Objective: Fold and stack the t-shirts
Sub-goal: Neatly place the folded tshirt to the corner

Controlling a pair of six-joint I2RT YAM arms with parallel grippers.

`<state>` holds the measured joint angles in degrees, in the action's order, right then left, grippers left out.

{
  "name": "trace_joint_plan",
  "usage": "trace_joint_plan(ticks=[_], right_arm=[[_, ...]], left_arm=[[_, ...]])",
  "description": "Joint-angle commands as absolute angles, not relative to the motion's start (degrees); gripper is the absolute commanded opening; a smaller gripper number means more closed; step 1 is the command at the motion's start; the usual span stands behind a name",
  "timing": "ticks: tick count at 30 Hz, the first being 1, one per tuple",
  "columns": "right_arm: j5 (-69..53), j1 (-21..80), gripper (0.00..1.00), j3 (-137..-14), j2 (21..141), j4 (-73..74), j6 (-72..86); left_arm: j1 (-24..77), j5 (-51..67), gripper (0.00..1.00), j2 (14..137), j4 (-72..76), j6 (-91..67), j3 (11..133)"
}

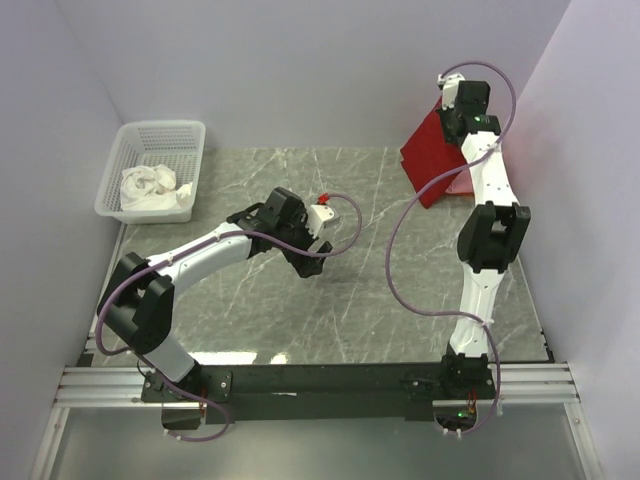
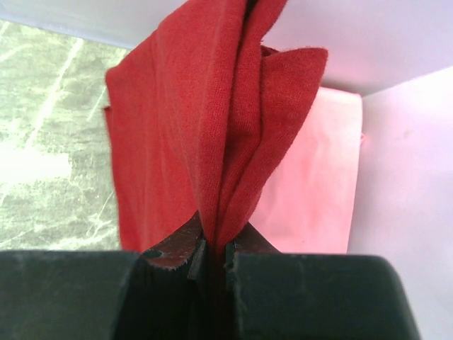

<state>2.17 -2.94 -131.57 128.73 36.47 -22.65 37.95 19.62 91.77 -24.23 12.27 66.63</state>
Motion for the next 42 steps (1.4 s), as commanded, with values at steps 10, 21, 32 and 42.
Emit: trace_joint_plan(ticks=[10,21,32,42], right_arm=[[2.0,-3.3,0.0,-135.6,119.1,34.4,-23.6],[3.2,-4.0,0.0,-133.9,120.6,33.0,-23.0],[6.2,-7.6,0.0,-132.3,125.3,27.4,-22.2],[7.8,-10.1,0.0,-130.3,129.1,20.0,-25.0]], left_arm=[[37.8,20.7,0.99,89.6,-21.8,12.4,65.7],[37.9,21.4,1.0,90.3,-23.1,13.7,66.2],[37.7,20.7,0.99,91.1,-24.6,15.2,67.2],[36.7,21.7,1.0,93.3,-26.7,15.7,69.8]])
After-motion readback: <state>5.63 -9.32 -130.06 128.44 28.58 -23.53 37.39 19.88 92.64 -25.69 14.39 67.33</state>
